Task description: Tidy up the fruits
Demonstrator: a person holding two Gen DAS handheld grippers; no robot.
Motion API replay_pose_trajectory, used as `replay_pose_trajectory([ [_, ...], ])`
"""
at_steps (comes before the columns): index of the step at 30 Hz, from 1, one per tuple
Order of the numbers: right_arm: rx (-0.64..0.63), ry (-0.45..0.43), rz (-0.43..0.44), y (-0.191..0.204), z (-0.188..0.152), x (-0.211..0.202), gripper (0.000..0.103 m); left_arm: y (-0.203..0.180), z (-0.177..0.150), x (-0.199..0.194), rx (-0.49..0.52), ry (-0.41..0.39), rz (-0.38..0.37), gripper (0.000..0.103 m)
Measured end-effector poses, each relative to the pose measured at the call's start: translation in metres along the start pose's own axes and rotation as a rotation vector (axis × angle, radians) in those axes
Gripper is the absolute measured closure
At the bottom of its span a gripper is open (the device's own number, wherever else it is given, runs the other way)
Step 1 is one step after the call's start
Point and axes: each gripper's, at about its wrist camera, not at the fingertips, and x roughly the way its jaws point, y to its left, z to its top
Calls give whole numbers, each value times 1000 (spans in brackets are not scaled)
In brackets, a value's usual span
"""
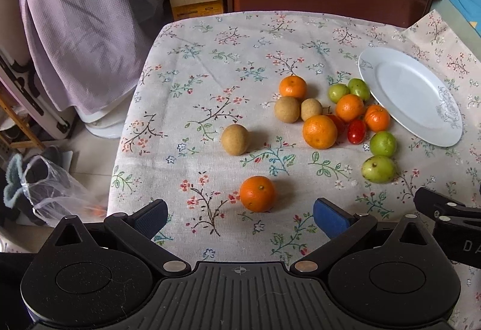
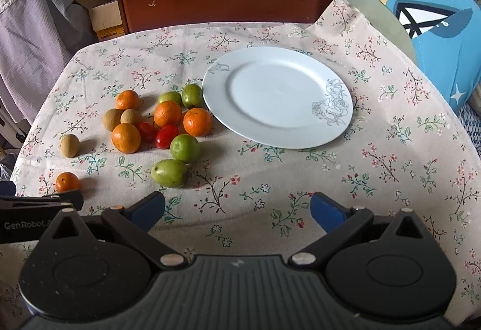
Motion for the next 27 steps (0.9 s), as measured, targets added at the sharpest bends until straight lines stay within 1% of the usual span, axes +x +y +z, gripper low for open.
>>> replay_pose_trajectory([
  [4,-3,-2,-3,1,0,0,1,-4,1,-5,6,-14,-6,0],
  [8,-15,-7,-17,3,0,0,1,-5,1,-6,8,-11,-1,0],
  [27,-23,-11,-30,4,-1,0,1,-4,-3,-9,6,-10,-3,0],
])
